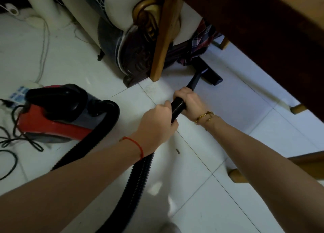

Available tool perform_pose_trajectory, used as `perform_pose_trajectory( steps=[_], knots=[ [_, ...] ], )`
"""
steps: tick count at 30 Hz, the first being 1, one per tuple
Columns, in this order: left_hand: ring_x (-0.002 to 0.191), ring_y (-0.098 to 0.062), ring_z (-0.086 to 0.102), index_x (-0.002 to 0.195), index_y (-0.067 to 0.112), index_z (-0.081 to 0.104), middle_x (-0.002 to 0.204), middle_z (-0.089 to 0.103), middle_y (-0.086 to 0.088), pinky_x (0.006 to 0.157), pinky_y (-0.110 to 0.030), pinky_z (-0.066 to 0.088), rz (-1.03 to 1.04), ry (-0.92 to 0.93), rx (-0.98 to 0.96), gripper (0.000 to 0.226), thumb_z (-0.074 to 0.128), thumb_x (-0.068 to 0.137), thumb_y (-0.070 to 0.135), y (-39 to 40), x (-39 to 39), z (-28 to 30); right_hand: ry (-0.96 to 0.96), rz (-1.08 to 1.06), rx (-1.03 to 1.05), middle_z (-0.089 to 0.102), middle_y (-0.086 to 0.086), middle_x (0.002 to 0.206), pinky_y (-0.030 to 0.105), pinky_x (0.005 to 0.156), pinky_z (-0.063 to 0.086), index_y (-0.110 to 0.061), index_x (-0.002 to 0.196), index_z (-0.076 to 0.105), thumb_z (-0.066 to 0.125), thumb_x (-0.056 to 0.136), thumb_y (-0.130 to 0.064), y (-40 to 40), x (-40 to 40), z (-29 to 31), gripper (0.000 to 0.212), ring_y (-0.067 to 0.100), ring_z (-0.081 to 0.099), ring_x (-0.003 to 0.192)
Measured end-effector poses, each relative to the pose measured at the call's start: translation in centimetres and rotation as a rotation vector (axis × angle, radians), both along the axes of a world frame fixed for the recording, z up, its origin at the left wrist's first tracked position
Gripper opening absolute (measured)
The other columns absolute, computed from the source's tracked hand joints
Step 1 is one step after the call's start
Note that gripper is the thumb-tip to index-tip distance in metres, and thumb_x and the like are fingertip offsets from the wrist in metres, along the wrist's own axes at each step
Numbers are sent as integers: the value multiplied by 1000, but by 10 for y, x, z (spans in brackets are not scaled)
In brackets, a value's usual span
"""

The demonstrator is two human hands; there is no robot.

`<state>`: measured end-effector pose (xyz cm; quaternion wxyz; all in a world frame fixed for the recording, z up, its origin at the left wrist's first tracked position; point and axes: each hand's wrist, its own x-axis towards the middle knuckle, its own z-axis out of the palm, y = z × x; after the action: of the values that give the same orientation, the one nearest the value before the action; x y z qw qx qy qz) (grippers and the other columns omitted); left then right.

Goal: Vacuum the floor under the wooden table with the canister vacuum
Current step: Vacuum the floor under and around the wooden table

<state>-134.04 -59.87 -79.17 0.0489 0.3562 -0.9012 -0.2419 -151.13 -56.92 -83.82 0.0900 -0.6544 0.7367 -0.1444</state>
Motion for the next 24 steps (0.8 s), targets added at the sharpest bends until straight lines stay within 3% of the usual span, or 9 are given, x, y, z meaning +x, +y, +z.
perform_pose_trajectory(
  steps=[5,8,11,15,24],
  knots=[
    [63,-15,48,105,10,49,82,55,-1,57,-26,37,32,9,19,31,56,90,37,23,44,55,-78,67,3,60,6,85,36,80,50,-11,85,58,71,75,-9,20,44,57,17,23,55,85],
    [63,-15,47,105,12,48,79,49,3,56,-25,34,38,-26,60,31,55,91,39,27,60,86,-124,105,24,58,3,85,35,79,50,-12,85,58,71,74,-7,26,59,84,18,19,54,83],
    [66,-18,53,104,12,49,79,52,2,58,-29,39,46,-24,124,30,55,90,38,30,74,110,-149,138,76,57,2,86,36,78,51,-14,87,57,70,75,-9,28,72,106,19,17,54,83],
    [73,-26,62,102,11,52,78,54,-1,60,-33,47,66,-49,200,32,57,87,39,33,87,134,-162,200,157,58,4,89,38,77,53,-12,90,59,72,75,-11,31,84,132,20,20,56,84],
    [73,-30,62,102,10,54,77,57,-4,61,-34,48,136,-63,303,33,59,86,38,22,86,170,-149,281,313,59,6,93,30,78,49,-10,94,60,69,79,-12,14,80,173,18,21,56,87]
  ],
)
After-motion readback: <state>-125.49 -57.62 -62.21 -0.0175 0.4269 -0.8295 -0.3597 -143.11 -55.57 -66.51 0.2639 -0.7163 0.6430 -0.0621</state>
